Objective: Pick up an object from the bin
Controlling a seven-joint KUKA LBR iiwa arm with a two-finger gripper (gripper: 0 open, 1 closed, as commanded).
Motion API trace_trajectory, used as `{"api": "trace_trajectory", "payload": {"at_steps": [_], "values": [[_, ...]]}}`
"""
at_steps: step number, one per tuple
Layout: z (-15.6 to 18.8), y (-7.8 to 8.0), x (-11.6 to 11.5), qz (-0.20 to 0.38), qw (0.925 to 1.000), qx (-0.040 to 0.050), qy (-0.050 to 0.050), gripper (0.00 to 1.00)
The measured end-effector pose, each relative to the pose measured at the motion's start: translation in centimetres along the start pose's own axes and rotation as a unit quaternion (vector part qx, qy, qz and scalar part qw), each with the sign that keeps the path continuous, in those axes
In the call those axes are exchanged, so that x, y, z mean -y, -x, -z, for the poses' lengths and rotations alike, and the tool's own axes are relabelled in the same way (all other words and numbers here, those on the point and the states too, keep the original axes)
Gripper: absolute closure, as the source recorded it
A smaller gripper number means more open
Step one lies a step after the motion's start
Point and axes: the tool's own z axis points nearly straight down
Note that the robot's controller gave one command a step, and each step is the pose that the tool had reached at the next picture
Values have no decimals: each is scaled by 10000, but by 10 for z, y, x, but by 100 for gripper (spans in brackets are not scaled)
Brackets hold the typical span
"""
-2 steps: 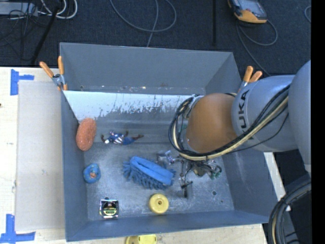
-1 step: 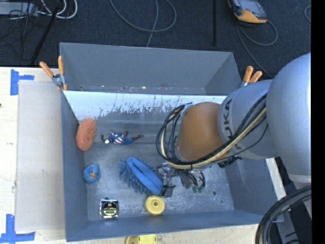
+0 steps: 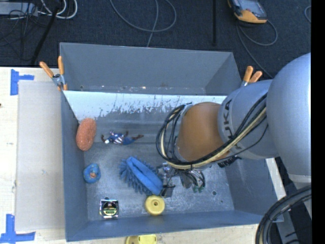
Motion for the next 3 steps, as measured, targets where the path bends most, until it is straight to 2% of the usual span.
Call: {"api": "trace_trajectory", "payload": {"at_steps": [1, 2, 3], "values": [[46, 2, 1, -16, 10000, -30, 2, 100], [76, 22, -16, -221, 9997, 36, 0, 100], [98, -21, -22, -250, 9997, -10, -2, 100]]}}
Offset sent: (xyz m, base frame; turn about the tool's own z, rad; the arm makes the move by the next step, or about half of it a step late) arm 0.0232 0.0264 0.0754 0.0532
